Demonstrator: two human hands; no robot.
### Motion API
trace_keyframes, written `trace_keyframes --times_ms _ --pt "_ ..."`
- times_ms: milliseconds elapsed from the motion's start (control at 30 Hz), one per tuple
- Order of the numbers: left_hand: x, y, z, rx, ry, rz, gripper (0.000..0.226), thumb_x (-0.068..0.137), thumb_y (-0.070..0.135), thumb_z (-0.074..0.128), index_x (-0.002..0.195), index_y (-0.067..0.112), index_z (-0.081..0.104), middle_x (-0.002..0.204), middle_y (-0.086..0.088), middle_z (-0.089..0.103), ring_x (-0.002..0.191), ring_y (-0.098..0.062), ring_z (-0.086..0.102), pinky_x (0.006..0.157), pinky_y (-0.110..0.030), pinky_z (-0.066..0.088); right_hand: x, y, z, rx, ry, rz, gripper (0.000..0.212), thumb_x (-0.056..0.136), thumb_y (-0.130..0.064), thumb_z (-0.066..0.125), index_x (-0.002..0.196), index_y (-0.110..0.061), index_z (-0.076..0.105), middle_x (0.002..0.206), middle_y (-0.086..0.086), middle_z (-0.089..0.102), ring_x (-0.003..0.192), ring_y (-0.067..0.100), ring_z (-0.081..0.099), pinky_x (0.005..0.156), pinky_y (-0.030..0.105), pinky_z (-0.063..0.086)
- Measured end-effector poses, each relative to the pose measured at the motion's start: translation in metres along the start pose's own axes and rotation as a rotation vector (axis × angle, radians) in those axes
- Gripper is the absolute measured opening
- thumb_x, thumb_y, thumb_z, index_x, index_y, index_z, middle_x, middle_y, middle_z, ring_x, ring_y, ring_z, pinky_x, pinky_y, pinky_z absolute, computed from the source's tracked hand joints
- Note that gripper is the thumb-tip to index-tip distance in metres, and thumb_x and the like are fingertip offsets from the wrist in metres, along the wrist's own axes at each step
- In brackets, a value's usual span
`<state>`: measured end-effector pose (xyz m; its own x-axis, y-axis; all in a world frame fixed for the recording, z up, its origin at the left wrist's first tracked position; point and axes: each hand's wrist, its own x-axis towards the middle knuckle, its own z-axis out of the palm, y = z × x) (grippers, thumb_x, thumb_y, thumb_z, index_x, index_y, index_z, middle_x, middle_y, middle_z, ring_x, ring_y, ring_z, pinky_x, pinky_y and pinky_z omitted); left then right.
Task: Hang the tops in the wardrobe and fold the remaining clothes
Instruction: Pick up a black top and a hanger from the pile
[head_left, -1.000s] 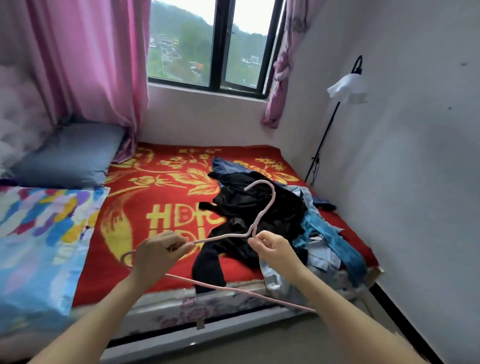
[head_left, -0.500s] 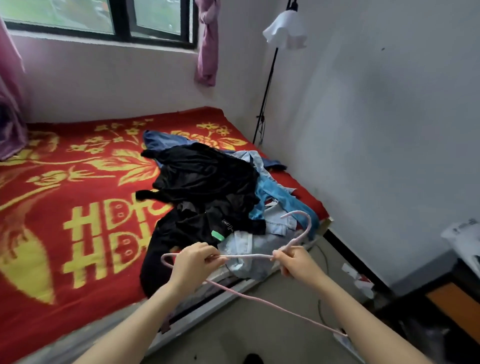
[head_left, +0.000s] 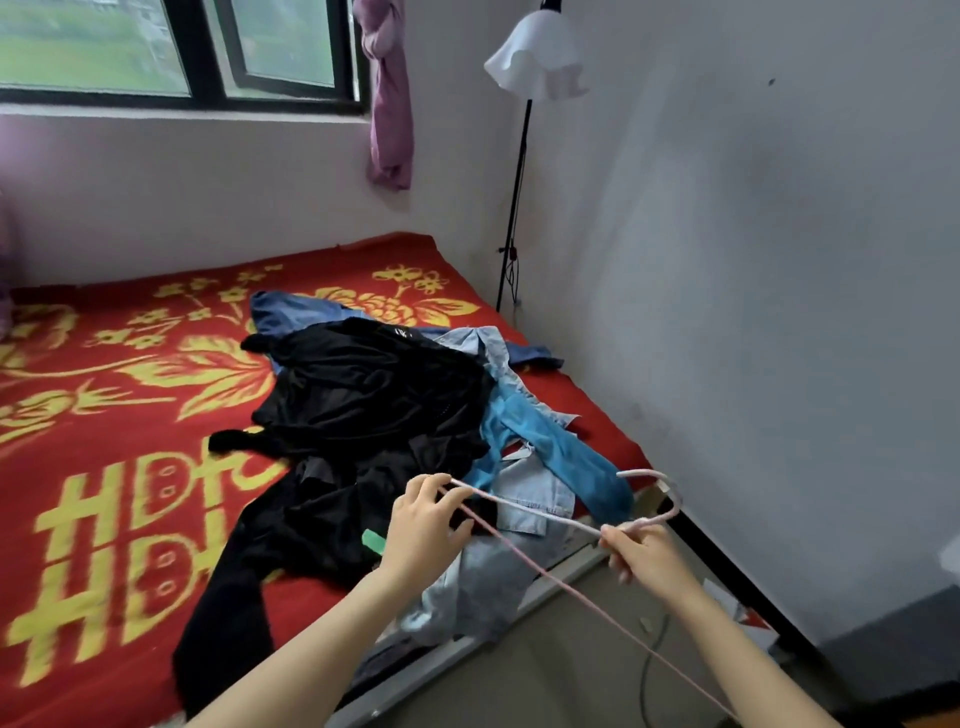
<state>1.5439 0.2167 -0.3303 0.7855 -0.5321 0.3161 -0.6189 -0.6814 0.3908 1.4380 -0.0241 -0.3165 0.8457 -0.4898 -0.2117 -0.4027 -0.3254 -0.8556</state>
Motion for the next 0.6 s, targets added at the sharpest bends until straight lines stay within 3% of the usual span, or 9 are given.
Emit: trace_keyframes --times_ms 100,167,400,467,500,567,600 --pt "0.009 0.005 0.016 0.132 -0.074 -0.011 0.053 0.038 0.027 0.095 0.085 0.013 0.076 0.091 -0.014 0.070 0.083 -0.034 0.068 0.053 -0.039 0.056 0.027 0.018 -0.015 0.035 0.047 0.068 0.035 0.090 -0.005 0.057 0.056 -0.004 0.055 0.045 0.004 0.050 0.036 0.011 0.045 0.037 0.016 0.036" --pt "0.009 -0.006 0.025 0.178 -0.142 -0.039 0.055 0.036 0.031 0.095 0.085 0.015 0.076 0.091 -0.013 0.070 0.082 -0.032 0.069 0.052 -0.037 0.056 0.038 0.026 -0.014 0.059 0.058 0.099 0.034 0.089 -0.001 0.056 0.055 -0.004 0.050 0.043 0.003 0.048 0.033 0.007 0.043 0.035 0.015 0.035" --pt "0.031 -0.080 0.048 0.252 -0.233 -0.255 0.057 0.035 0.027 0.096 0.085 0.009 0.075 0.086 -0.017 0.069 0.078 -0.037 0.068 0.048 -0.038 0.055 0.107 0.030 0.012 0.054 0.026 0.189 0.024 0.090 -0.002 0.054 0.067 -0.006 0.046 0.046 0.007 0.049 0.028 0.006 0.041 0.033 0.016 0.034" --pt "0.044 -0.104 0.059 0.248 -0.265 -0.303 0.054 0.049 0.025 0.093 0.095 0.006 0.073 0.096 -0.021 0.067 0.089 -0.041 0.065 0.059 -0.042 0.055 0.132 0.030 0.022 0.020 0.009 0.246 0.024 0.092 -0.006 0.052 0.068 -0.006 0.045 0.046 0.007 0.051 0.026 0.007 0.041 0.030 0.015 0.030" --pt "0.054 -0.112 0.063 0.196 -0.272 -0.363 0.052 0.064 0.028 0.085 0.109 0.007 0.069 0.110 -0.022 0.063 0.105 -0.041 0.059 0.073 -0.043 0.054 0.143 0.030 0.026 0.001 0.000 0.277 0.023 0.093 -0.008 0.051 0.070 -0.007 0.045 0.047 0.007 0.051 0.026 0.008 0.041 0.029 0.015 0.028" --pt "0.078 -0.126 0.078 0.169 -0.299 -0.451 0.054 0.089 0.040 0.057 0.137 0.017 0.047 0.140 -0.012 0.043 0.132 -0.029 0.034 0.097 -0.036 0.040 0.169 0.024 0.028 -0.027 -0.008 0.327 0.023 0.094 -0.010 0.048 0.072 -0.007 0.044 0.047 0.008 0.052 0.025 0.009 0.041 0.027 0.015 0.025" --pt "0.093 -0.133 0.085 0.148 -0.303 -0.465 0.054 0.093 0.044 0.047 0.142 0.022 0.038 0.145 -0.006 0.035 0.136 -0.024 0.026 0.102 -0.032 0.034 0.185 0.019 0.030 -0.041 0.003 0.340 0.023 0.095 -0.010 0.048 0.072 -0.007 0.043 0.046 0.008 0.052 0.025 0.009 0.040 0.026 0.015 0.024"
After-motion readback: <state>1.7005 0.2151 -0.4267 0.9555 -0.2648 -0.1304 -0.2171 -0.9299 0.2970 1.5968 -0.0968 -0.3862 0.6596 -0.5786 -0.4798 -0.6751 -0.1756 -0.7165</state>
